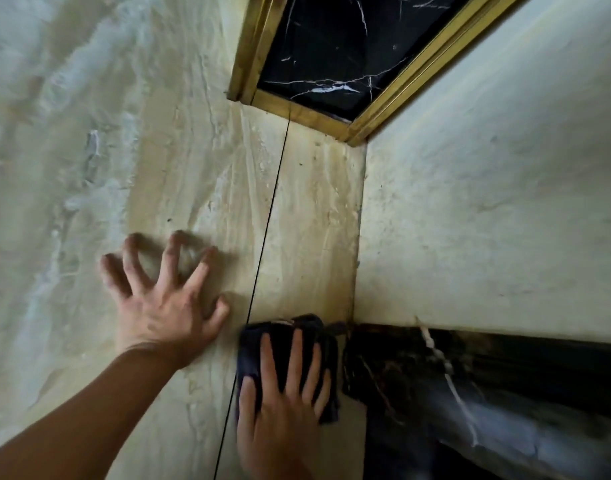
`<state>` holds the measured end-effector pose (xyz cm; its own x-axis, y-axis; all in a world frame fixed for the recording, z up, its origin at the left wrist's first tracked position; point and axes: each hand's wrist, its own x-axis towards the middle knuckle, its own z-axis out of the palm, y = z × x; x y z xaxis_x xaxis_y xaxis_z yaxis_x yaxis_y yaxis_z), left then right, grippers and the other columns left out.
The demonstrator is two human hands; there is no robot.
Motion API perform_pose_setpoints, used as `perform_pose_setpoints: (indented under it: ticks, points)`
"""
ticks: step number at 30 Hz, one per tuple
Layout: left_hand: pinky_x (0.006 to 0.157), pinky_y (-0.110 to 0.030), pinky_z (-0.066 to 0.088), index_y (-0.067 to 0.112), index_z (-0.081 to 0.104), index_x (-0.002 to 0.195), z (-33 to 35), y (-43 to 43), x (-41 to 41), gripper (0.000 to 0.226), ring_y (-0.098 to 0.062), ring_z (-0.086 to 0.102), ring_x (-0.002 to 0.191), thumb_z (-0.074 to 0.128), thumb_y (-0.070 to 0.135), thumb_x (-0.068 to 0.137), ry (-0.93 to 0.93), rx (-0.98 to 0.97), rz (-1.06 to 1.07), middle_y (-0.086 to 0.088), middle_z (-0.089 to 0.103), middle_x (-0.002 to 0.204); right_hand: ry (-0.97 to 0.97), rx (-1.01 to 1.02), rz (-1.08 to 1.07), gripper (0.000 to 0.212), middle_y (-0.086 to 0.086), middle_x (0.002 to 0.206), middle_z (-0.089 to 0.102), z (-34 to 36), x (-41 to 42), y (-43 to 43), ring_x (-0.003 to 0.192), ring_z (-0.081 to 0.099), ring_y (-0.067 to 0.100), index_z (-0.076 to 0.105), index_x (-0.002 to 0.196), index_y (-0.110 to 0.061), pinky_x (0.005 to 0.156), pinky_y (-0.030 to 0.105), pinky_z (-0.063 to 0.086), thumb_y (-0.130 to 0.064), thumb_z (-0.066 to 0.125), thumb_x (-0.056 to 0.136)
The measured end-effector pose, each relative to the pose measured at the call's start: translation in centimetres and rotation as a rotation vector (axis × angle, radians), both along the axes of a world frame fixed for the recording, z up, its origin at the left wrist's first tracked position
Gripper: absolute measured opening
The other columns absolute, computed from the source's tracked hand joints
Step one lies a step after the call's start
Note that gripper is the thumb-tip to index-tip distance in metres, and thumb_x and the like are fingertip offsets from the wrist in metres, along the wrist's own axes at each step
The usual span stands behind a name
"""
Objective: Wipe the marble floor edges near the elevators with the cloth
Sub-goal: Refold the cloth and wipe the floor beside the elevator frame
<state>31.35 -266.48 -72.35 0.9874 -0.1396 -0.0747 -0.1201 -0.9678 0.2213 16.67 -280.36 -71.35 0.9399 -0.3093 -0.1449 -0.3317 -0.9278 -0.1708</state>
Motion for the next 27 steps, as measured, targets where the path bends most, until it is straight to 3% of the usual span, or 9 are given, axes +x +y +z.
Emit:
perform_pose_setpoints:
  ticks: [1, 4, 8, 12, 15, 18, 20, 23, 27]
  points:
    - [0.11, -0.078, 0.008, 0.034, 0.055, 0.137, -0.3, 0.0, 0.0, 0.076, -0.058, 0.013, 0.142, 0.045, 0.069, 0.07, -0.015, 0.007, -0.001, -0.013, 0.038, 0.153, 0.013, 0.054, -0.01, 0.059, -0.004, 0.165, 0.017, -0.1, 1.0, -0.2, 0.148, 0.024, 0.033, 0.025, 0.15, -0.048, 0.115, 0.058, 0.021, -0.061, 0.034, 0.094]
    - [0.111, -0.078, 0.006, 0.035, 0.051, 0.137, -0.7, 0.1, 0.2, 0.074, -0.058, 0.012, 0.142, 0.042, 0.071, 0.073, -0.012, 0.014, 0.002, -0.013, 0.036, 0.154, 0.02, -0.049, -0.002, 0.057, 0.002, 0.164, 0.019, -0.5, 10.7, -2.2, 0.148, 0.017, 0.036, 0.023, 0.151, -0.048, 0.116, 0.059, 0.014, -0.059, 0.029, 0.096]
    - [0.112, -0.076, 0.005, 0.037, 0.047, 0.14, 0.1, 0.2, 0.1, 0.076, -0.056, 0.009, 0.144, 0.036, 0.074, 0.073, 0.061, 0.037, -0.014, -0.012, 0.033, 0.155, 0.152, 0.086, -0.142, 0.059, -0.002, 0.166, 0.001, -0.3, 21.8, -5.4, 0.149, -0.001, 0.036, 0.01, 0.151, -0.052, 0.115, 0.06, 0.0, -0.063, 0.025, 0.094]
    - [0.115, -0.071, 0.003, 0.045, 0.032, 0.147, 1.4, 0.4, 0.2, 0.076, -0.051, 0.0, 0.147, 0.029, 0.075, 0.077, 0.164, 0.083, -0.014, -0.006, 0.02, 0.161, 0.134, 0.062, 0.021, 0.059, 0.0, 0.167, 0.001, 0.8, 12.6, -3.0, 0.151, 0.001, 0.034, 0.011, 0.151, -0.05, 0.116, 0.058, 0.005, -0.06, 0.025, 0.095]
    - [0.116, -0.07, 0.006, 0.044, 0.033, 0.143, 2.7, 0.6, 1.0, 0.065, -0.052, 0.01, 0.144, 0.033, 0.07, 0.083, 0.246, 0.099, -0.044, -0.008, 0.021, 0.156, 0.121, 0.187, 0.199, 0.054, 0.003, 0.165, 0.017, 2.9, 3.5, -1.9, 0.151, 0.012, 0.031, 0.026, 0.15, -0.045, 0.118, 0.053, 0.016, -0.049, 0.025, 0.096]
    - [0.103, -0.058, 0.034, 0.024, 0.052, 0.127, 4.7, 1.3, -1.7, 0.056, -0.045, 0.041, 0.122, 0.038, 0.061, 0.087, 0.217, 0.002, -0.058, -0.017, 0.044, 0.132, 0.12, 0.486, 0.003, 0.05, 0.003, 0.155, 0.039, 5.5, -0.9, -3.8, 0.143, 0.034, 0.02, 0.041, 0.148, -0.029, 0.118, 0.033, 0.028, -0.023, 0.047, 0.099]
    - [0.091, -0.051, 0.044, 0.015, 0.054, 0.12, 5.7, 1.7, -7.0, 0.053, -0.042, 0.053, 0.109, 0.044, 0.057, 0.09, 0.297, -0.17, 0.014, -0.017, 0.055, 0.118, 0.164, 0.464, -0.021, 0.047, 0.008, 0.15, 0.045, 6.3, -3.2, -3.6, 0.138, 0.041, 0.023, 0.055, 0.139, -0.019, 0.115, 0.028, 0.031, -0.013, 0.06, 0.093]
    - [0.094, -0.049, 0.046, 0.015, 0.045, 0.132, 5.7, 1.4, -14.5, 0.057, -0.04, 0.051, 0.117, 0.06, 0.048, 0.089, 0.525, -0.254, 0.111, -0.015, 0.055, 0.126, 0.295, 0.373, 0.089, 0.032, 0.012, 0.147, 0.048, 6.4, -4.9, -1.5, 0.133, 0.047, 0.028, 0.073, 0.117, -0.016, 0.113, 0.037, 0.034, -0.007, 0.064, 0.087]
    - [0.097, -0.047, 0.043, 0.01, 0.049, 0.128, 5.9, 1.1, -18.3, 0.049, -0.041, 0.05, 0.12, 0.068, 0.026, 0.086, 0.579, -0.239, 0.164, -0.017, 0.052, 0.131, 0.27, 0.492, 0.051, 0.044, 0.011, 0.135, 0.062, 6.8, -5.7, 0.5, 0.128, 0.055, 0.024, 0.072, 0.117, -0.012, 0.111, 0.033, 0.038, 0.004, 0.057, 0.079]
